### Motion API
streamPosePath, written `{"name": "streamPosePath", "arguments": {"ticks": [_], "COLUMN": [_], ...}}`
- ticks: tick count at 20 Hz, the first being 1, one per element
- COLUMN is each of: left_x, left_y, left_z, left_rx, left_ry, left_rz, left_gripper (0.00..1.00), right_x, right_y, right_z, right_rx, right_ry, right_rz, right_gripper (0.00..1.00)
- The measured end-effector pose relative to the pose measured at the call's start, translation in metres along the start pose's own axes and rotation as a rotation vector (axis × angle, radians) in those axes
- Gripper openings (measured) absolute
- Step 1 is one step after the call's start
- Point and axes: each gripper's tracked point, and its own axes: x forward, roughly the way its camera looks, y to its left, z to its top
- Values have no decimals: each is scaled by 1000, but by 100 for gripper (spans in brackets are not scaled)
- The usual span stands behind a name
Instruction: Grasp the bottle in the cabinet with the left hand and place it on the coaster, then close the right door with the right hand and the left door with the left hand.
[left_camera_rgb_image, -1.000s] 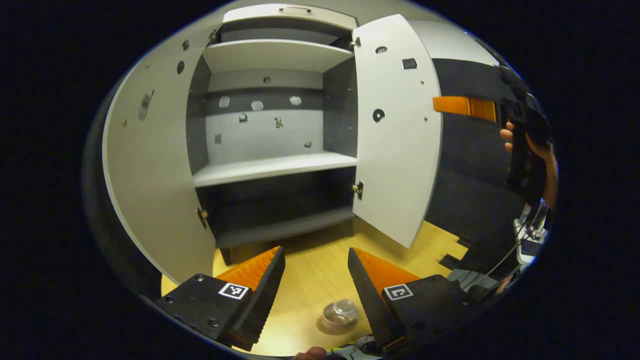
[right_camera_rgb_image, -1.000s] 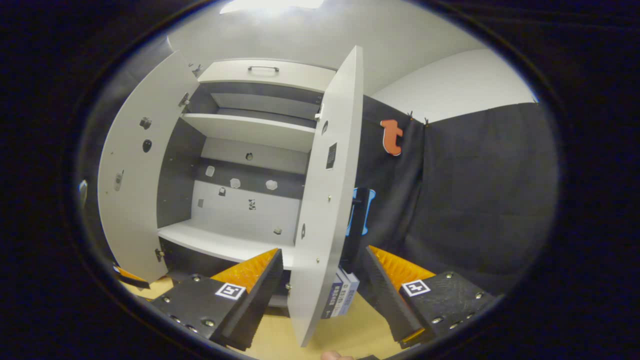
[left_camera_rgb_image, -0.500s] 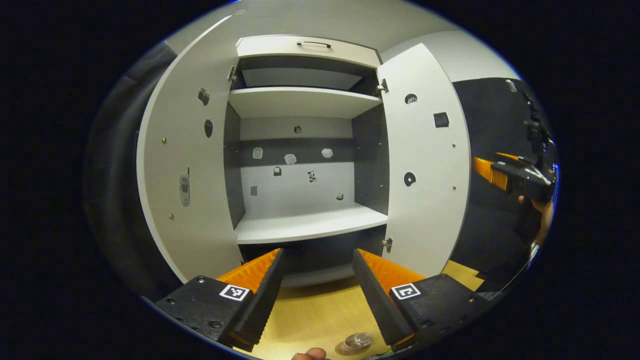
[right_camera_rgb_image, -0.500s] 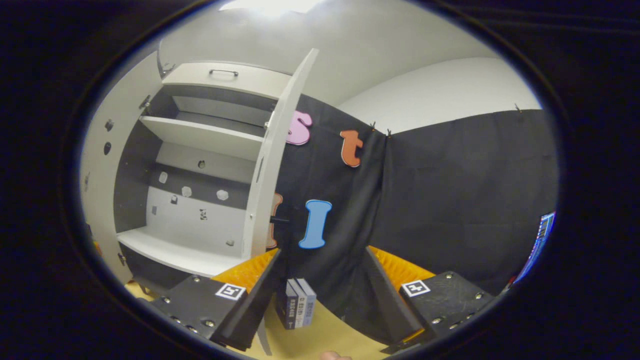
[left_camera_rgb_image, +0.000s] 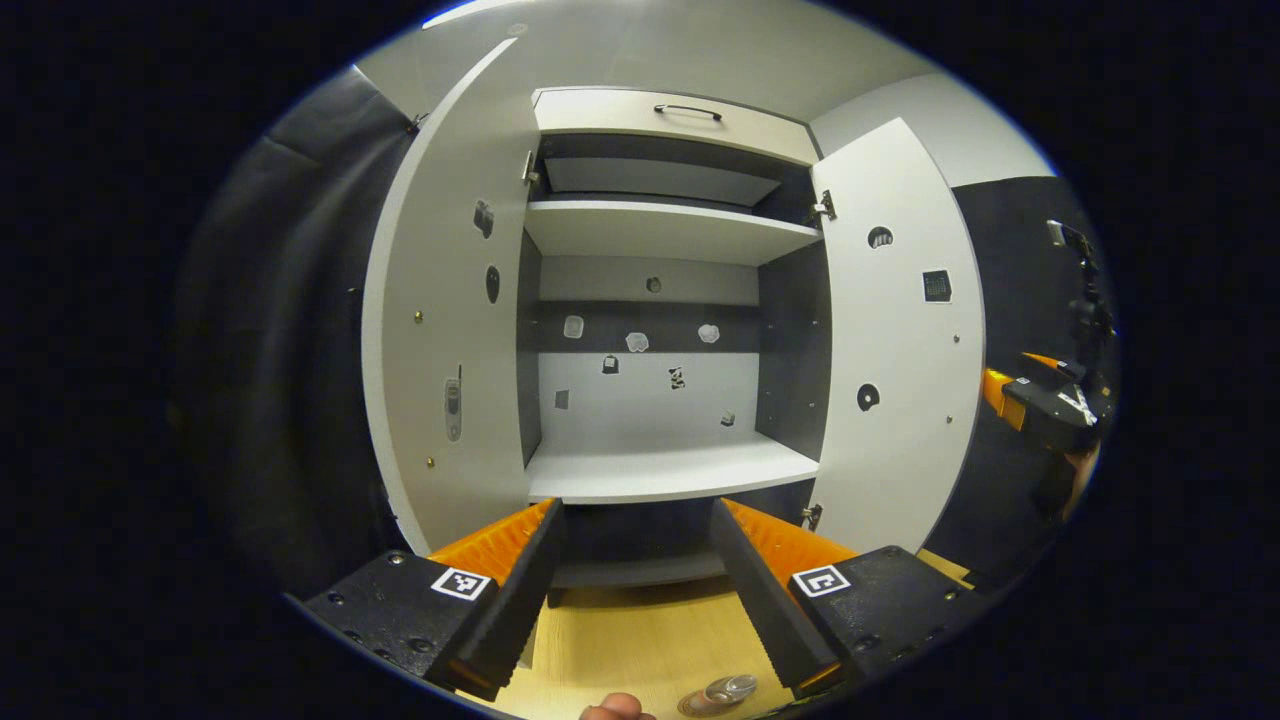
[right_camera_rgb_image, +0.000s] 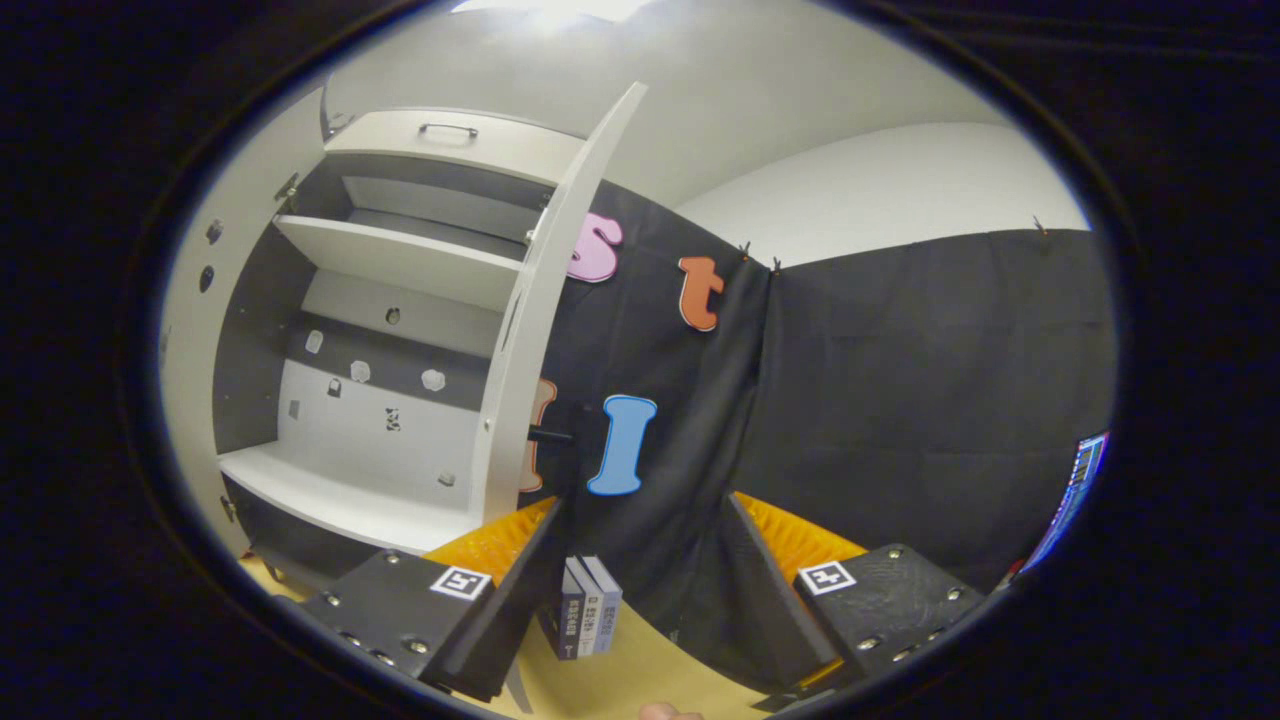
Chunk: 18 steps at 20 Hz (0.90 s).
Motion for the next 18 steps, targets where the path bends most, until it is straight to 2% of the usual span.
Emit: {"name": "streamPosePath", "arguments": {"ticks": [1,2,3,5,6,8,10,11,12,13,15,18], "left_x": [-2,-4,-5,-8,-11,-14,-20,-23,-26,-30,-35,-41], "left_y": [3,7,11,18,21,29,38,43,48,53,63,75], "left_z": [2,3,5,7,7,7,7,8,10,11,16,23], "left_rx": [-6,-14,-24,-44,-55,-72,-80,-82,-84,-85,-94,-115], "left_ry": [-4,-10,-16,-21,-21,-18,-17,-20,-24,-27,-37,-60], "left_rz": [11,20,30,47,53,71,96,109,123,137,160,193], "left_gripper": [94,94,94,94,94,93,92,92,92,92,92,92], "right_x": [0,1,2,2,1,0,-1,-2,-1,-2,-4,-6], "right_y": [1,2,3,5,5,7,8,9,11,12,14,18], "right_z": [0,0,-1,-2,-2,-2,0,1,1,0,0,1], "right_rx": [1,3,9,31,41,47,46,50,57,67,79,79], "right_ry": [1,2,5,17,20,18,10,7,7,10,12,8], "right_rz": [10,23,36,50,51,49,49,51,53,54,55,62], "right_gripper": [94,96,93,96,93,96,93,96,93,96,93,96]}}
